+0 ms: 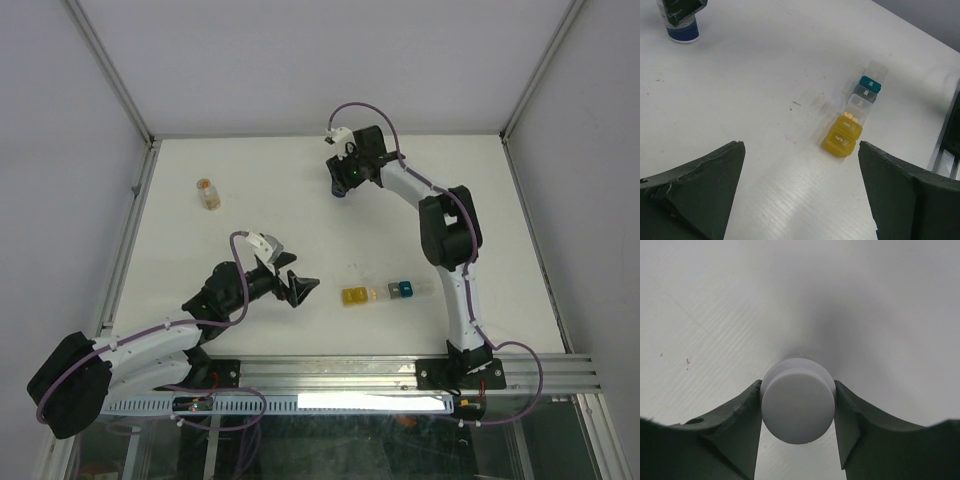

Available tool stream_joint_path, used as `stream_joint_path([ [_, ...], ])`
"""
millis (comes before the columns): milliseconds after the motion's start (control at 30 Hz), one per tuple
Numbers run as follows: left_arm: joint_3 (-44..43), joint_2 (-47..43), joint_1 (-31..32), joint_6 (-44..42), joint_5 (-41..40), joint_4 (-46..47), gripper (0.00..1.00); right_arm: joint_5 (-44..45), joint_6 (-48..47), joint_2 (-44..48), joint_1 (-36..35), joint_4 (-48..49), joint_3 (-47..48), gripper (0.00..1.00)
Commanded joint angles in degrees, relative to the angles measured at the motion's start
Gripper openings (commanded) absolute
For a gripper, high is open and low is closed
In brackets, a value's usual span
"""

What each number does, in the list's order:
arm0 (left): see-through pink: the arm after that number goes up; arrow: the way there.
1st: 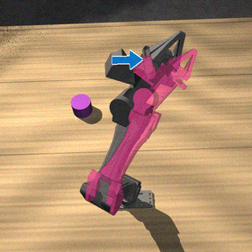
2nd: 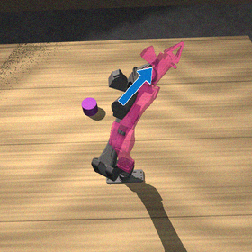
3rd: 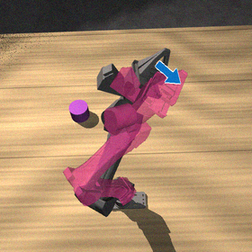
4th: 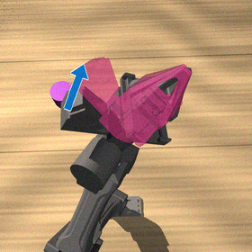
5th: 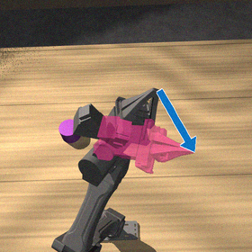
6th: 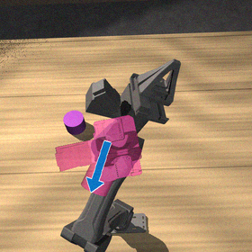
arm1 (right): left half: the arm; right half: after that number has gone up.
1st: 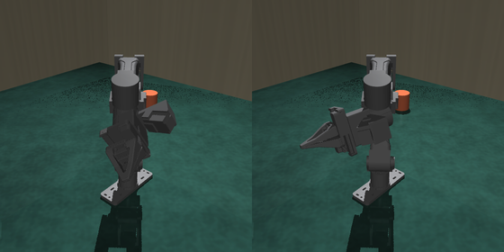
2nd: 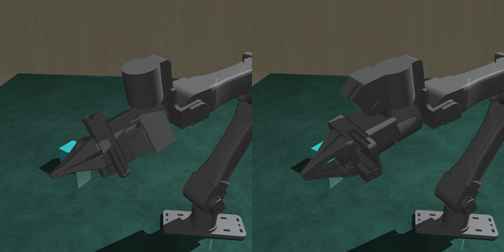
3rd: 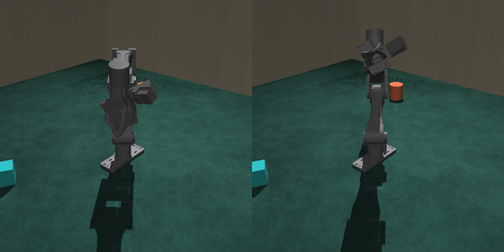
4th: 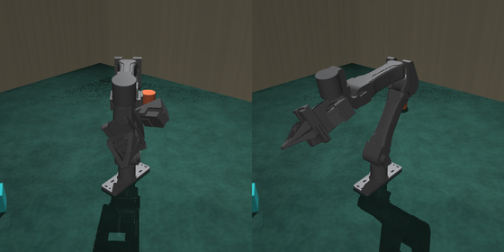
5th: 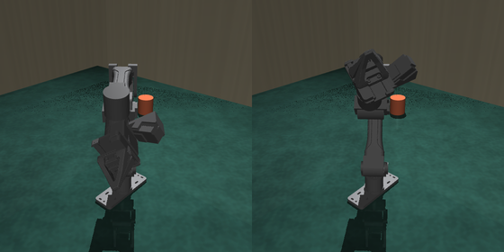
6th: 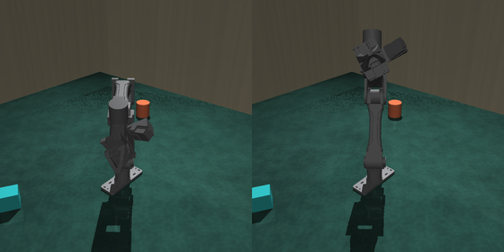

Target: Sort the pills into containers

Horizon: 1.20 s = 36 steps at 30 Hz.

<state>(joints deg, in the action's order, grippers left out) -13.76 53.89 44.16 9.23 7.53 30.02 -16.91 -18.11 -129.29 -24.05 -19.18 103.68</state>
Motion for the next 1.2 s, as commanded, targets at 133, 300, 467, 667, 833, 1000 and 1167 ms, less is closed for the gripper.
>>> stream_joint_path([
  [133,1.85,1.63,-0.23,-2.74,3.82,10.75,0.99,1.81,1.85,-3.79,-0.14,-2.53,9.64,0.50],
  [300,3.64,4.18,-0.24,-3.24,6.34,18.01,0.99,0.28,0.45,1.65,-0.09,-3.67,6.33,0.86],
  [467,3.05,9.86,-0.08,-8.87,15.08,24.18,0.98,-3.49,-1.82,13.25,0.65,-3.43,-1.87,0.99],
  [667,1.63,15.97,2.98,-16.98,17.74,27.47,0.94,-11.57,-6.65,32.93,2.53,-5.38,-18.45,0.99],
  [833,-4.02,22.35,7.25,-21.46,14.73,21.97,0.95,-31.41,-8.04,46.36,8.87,-12.53,-31.94,0.99],
  [1000,-10.02,31.74,9.68,-24.62,13.58,18.99,0.95,-37.24,-16.03,56.90,15.56,-13.54,-46.18,0.99],
  [1167,-15.02,38.37,9.80,-26.41,14.44,16.13,0.93,-38.82,-17.49,53.03,18.32,-16.24,-46.43,0.94],
])
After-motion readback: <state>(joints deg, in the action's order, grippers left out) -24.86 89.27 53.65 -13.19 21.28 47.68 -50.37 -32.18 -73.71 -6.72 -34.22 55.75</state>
